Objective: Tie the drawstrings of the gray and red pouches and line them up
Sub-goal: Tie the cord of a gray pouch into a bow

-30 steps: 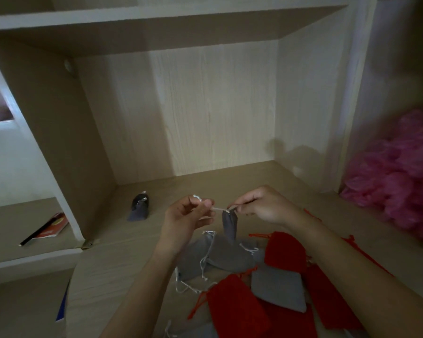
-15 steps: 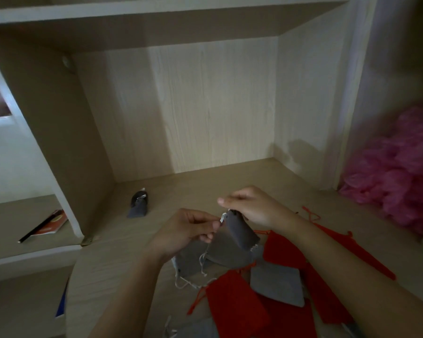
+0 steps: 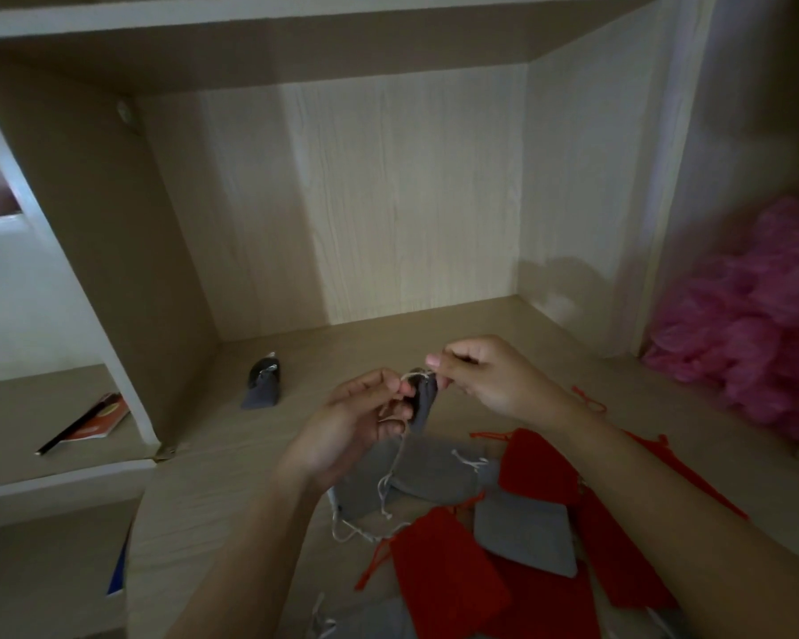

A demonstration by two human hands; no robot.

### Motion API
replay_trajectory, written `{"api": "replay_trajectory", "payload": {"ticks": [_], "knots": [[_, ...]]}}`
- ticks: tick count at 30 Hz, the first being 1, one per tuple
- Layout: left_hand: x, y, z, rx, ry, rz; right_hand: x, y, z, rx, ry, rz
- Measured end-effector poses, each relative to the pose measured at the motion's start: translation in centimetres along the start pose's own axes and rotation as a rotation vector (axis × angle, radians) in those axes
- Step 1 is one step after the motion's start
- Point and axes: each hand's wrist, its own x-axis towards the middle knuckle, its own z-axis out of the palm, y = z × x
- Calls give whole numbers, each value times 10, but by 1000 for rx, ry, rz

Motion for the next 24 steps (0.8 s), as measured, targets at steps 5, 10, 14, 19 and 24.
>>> {"api": "replay_trajectory", "payload": {"ticks": [5, 10, 14, 19, 24], "knots": [[-1, 5, 0, 19, 29, 75, -1, -1, 6, 0, -90, 5], [0, 3, -2, -28, 30, 93, -1, -2, 12, -19, -96, 34], [2, 2, -6, -60, 29, 110, -5, -9, 12, 229, -203, 143], [-1, 6, -6, -16, 108, 122, -7, -15, 12, 640, -312, 261], [-1, 5, -8, 32, 152, 116, -9, -20, 7, 775, -357, 278]]}}
